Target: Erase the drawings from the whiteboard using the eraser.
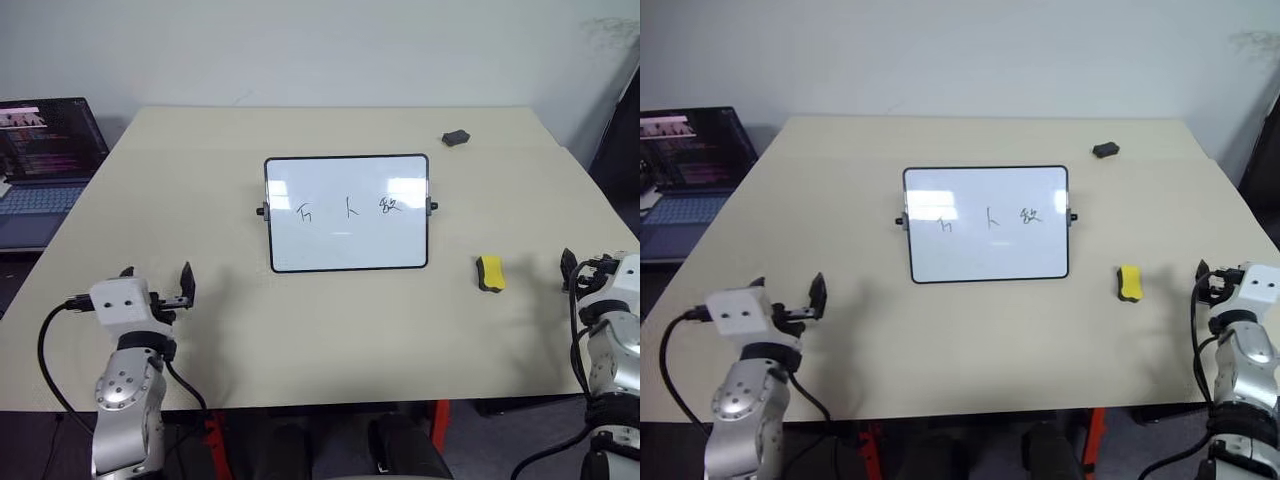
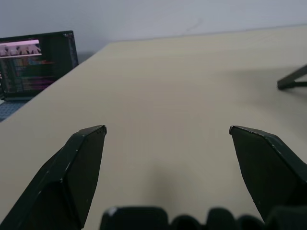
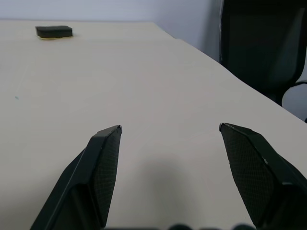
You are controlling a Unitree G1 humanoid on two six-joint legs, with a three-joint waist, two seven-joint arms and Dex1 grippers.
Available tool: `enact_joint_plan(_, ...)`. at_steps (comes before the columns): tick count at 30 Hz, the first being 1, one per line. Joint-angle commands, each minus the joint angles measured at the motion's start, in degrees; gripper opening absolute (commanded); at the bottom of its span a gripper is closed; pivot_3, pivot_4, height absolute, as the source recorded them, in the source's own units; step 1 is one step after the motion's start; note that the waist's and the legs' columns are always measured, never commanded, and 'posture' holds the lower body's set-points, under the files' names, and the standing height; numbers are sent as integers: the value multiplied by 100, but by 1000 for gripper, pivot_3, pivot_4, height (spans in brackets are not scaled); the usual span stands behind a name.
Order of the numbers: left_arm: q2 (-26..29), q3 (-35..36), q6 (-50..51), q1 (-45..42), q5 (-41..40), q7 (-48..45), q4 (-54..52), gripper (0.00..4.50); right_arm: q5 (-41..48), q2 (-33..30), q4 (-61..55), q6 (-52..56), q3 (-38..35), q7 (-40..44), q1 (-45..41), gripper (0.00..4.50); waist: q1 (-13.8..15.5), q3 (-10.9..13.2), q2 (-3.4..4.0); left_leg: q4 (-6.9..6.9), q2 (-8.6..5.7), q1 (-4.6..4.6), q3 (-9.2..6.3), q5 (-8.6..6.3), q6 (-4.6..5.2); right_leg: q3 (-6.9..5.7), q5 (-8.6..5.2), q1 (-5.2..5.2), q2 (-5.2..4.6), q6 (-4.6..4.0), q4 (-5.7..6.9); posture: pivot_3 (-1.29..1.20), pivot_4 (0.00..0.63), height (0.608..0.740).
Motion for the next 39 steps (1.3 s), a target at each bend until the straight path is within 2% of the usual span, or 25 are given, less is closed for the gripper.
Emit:
enact_joint_plan(1,457,104,204,-426,-334,-364,-448,4500,209,95,-1306,684,-8,-173,330,3527,27,0,0,0,0,-1,-2,0,0,-2,0,-2,0,0,1,0,150,740)
enact_joint_plan(11,1673,-647,1483,-1508,-1930,-2585,-640,4500,1285,251,-3390,2200,-193,69,881,3527,35,1,4,-3,2,-10,-7,0,-1,-8,-2,-14,3,-4,5,0,150,740)
enact_joint_plan(15,2089,-1126,1914,-2020,-2230,-3444,-562,4500,1595,285,-4155,2804,-45,42,1168,3527,30,2,5,-5,4,-12,-12,0,-1,-9,-5,-18,14,-7,5,0,150,740)
enact_joint_plan(21,2504,-1696,2211,-2330,-2323,-4382,-595,4500,1375,372,-4716,3235,403,-207,1332,3527,-4,3,7,-1,6,-54,-9,1,0,-4,-4,-66,35,-8,15,0,150,740)
enact_joint_plan(28,2684,-2293,2060,-2387,-2078,-5047,-589,4500,1057,599,-5049,3576,767,-610,1415,3527,22,3,8,0,6,-83,-20,0,0,-12,-6,-90,36,-11,13,0,150,740)
enact_joint_plan(39,2370,-2702,1903,-2818,-1867,-5317,-385,4500,692,764,-4654,3987,746,-1129,900,3527,21,3,8,4,6,-85,-19,1,0,-12,-5,-91,37,-11,15,0,150,740)
